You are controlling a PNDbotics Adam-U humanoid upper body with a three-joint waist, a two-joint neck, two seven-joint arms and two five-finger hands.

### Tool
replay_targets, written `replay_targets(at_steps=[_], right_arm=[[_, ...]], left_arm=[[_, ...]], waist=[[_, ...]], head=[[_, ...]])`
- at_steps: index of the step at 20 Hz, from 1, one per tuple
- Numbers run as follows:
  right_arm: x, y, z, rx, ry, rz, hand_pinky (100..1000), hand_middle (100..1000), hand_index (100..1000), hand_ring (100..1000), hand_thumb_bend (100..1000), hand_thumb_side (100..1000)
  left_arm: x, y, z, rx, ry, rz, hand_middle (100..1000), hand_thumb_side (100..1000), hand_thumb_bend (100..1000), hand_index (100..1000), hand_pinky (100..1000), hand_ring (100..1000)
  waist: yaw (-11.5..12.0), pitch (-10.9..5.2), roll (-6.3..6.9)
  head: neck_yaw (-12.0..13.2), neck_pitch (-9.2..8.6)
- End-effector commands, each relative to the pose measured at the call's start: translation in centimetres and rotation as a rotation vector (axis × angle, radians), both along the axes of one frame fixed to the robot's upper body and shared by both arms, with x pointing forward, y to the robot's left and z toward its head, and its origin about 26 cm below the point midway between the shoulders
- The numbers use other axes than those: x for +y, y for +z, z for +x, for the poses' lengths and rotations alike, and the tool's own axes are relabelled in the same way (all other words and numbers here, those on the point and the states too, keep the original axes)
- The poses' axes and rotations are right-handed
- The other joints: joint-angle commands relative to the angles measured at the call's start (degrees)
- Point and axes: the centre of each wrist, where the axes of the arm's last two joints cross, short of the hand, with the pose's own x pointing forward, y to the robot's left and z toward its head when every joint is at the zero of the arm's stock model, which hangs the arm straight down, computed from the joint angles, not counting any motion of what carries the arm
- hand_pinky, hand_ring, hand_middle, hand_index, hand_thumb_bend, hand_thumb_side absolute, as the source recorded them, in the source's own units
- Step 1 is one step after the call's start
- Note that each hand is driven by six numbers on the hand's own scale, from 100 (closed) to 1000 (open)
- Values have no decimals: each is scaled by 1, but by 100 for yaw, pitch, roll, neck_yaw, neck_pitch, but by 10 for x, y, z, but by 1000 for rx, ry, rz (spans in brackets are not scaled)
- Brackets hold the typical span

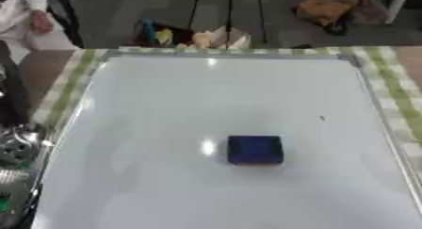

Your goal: Wipe the whiteboard clean with a brush.

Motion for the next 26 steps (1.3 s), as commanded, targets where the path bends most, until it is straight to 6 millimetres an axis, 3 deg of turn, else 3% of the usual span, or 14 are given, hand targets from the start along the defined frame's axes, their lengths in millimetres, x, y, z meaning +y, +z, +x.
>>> replay_targets(at_steps=[1, 7, 16, 20, 26], right_arm=[[5, 10, -4, -15, -31, -81, 763, 672, 100, 675, 100, 991], [19, 11, -2, 55, -64, -157, 787, 733, 100, 725, 149, 940], [36, 17, 1, 105, -78, -211, 788, 740, 100, 741, 226, 944], [43, 15, 8, 146, -73, -247, 790, 737, 100, 744, 255, 885], [51, 11, 24, 246, -72, -267, 800, 749, 100, 761, 293, 874]], left_arm=[[-1, 8, -4, -29, -12, 22, 745, 996, 242, 791, 696, 812], [-2, 8, -4, -26, -21, 24, 746, 995, 242, 791, 696, 813], [-4, 8, -4, -24, -32, 27, 746, 994, 241, 790, 696, 813], [-6, 9, -4, -23, -41, 30, 746, 993, 240, 790, 696, 814], [-8, 9, -4, -24, -53, 32, 746, 992, 240, 790, 696, 813]], waist=[[15, -140, -26], [63, -141, -34], [123, -140, -57], [176, -137, -75], [253, -138, -94]], head=[[-34, -24], [-86, -44], [-128, -30], [-171, -26], [-226, -19]])
